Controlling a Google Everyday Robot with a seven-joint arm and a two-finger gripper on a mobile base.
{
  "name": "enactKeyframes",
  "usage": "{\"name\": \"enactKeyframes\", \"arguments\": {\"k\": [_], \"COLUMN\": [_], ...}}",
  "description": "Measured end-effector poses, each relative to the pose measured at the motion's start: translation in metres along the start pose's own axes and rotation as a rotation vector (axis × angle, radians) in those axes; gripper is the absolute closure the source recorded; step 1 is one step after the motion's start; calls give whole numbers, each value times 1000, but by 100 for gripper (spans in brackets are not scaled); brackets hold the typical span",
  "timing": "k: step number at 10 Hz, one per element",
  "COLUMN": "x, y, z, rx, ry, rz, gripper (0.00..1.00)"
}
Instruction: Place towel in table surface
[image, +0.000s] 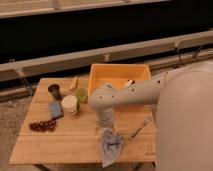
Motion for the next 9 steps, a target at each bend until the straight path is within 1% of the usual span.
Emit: {"name": "enactKeyframes", "arguments": {"k": [1,3,6,8,9], "x": [0,1,2,3,5], "y": [-4,-8,-19,-19,-20], "z": [7,16,28,36,41], "rx": [8,17,42,64,79], "ry": [7,15,30,44,58], "rz": [7,12,29,18,10], "gripper": [35,35,35,35,40]}}
